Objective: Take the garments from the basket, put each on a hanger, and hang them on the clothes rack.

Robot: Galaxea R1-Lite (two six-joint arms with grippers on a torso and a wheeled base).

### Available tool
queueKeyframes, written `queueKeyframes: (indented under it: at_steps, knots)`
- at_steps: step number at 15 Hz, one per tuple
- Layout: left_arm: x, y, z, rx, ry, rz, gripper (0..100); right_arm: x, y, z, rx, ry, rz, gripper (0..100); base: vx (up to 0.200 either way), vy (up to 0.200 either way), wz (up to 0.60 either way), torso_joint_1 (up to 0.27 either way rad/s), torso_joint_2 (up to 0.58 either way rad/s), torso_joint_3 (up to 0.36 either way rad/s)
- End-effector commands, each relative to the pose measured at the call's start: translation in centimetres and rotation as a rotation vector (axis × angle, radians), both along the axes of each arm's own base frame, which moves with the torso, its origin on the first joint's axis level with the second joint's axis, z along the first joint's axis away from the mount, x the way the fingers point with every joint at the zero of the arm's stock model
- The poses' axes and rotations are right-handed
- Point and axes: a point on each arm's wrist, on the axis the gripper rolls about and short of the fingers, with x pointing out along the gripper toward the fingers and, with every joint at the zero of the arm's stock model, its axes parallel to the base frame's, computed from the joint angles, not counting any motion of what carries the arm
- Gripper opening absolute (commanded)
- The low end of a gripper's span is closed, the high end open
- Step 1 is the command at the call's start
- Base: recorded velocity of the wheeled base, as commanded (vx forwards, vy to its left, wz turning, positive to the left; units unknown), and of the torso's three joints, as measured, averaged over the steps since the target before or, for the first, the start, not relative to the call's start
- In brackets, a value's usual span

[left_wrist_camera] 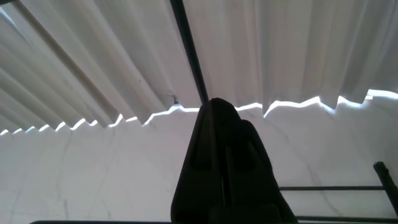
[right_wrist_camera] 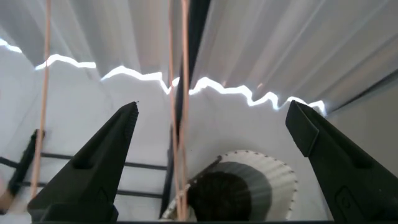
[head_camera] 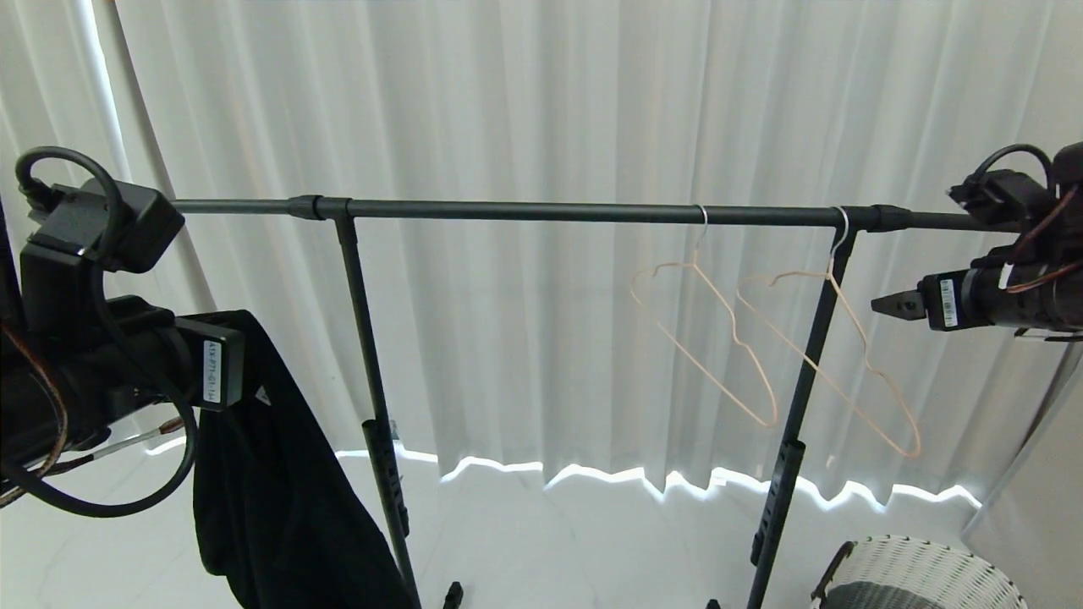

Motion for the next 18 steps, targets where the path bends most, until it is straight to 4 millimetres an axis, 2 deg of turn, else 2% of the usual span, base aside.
queueKeyframes:
  at_steps: [1,5,8,16,17,18]
  knots:
    - [0.0,0.0,0.0,-0.001,0.001,0.000,0,2.6,0.1,-2.8,0.033,0.095,0.002,100,0.000,0.000,0.00,0.000,0.00,0.000]
    - [0.1,0.0,-0.4,0.002,0.015,0.003,0,4.6,0.4,-6.4,0.086,0.208,-0.007,100,0.000,0.000,0.00,0.000,0.00,0.000]
    - [0.0,0.1,-0.6,0.003,0.021,0.005,0,6.8,0.4,-8.4,0.105,0.189,-0.021,100,0.000,0.000,0.00,0.000,0.00,0.000]
    - [0.3,0.0,-0.9,0.004,0.034,0.005,0,6.8,0.0,-8.3,0.112,0.190,-0.035,100,0.000,0.000,0.00,0.000,0.00,0.000]
    - [0.3,0.0,-0.9,0.006,0.036,0.005,0,6.4,-0.1,-8.2,0.111,0.204,-0.036,0,0.000,0.000,0.00,0.000,0.00,0.000]
    - [0.3,0.0,-0.8,0.004,0.033,0.005,0,6.2,-0.1,-8.1,0.110,0.214,-0.037,0,0.000,0.000,0.00,0.000,0.00,0.000]
